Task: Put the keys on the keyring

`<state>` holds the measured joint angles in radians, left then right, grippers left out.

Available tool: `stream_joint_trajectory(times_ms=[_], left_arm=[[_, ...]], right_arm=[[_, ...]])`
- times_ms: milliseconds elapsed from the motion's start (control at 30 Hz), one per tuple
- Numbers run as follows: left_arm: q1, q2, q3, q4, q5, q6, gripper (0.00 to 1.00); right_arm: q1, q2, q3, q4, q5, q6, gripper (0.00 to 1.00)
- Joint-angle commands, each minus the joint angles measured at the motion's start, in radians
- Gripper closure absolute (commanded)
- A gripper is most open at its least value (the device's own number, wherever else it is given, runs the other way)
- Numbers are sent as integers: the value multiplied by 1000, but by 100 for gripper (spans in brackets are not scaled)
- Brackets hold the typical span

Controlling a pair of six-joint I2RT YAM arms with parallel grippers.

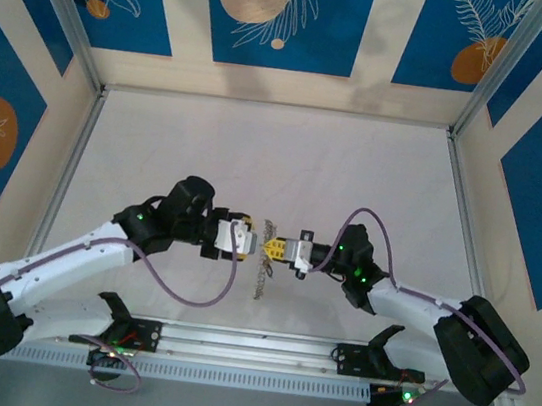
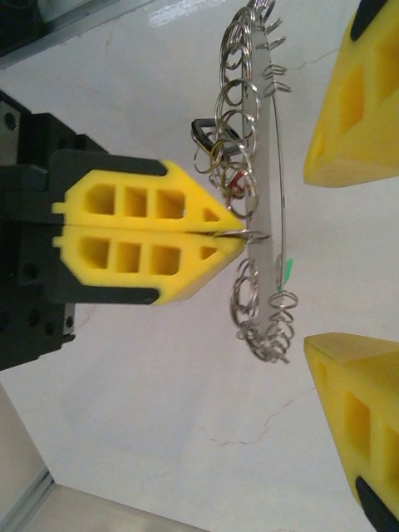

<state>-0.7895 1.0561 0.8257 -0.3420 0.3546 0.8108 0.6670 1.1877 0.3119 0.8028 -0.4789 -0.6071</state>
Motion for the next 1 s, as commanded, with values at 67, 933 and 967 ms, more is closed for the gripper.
stream_joint_trajectory(times_ms=[67,933,967], left_arm=[[6,-86,-78,111,5,-64,51],[35,50,35,202,-178,-1041,0],[33,66,39,218,-160,-1061,0]], right_arm=[[-4,-90,-17,-24,-36,-71,100],[-294,-45,103,-1,567,425,100],[-318,-40,113,-14,578,439,100]])
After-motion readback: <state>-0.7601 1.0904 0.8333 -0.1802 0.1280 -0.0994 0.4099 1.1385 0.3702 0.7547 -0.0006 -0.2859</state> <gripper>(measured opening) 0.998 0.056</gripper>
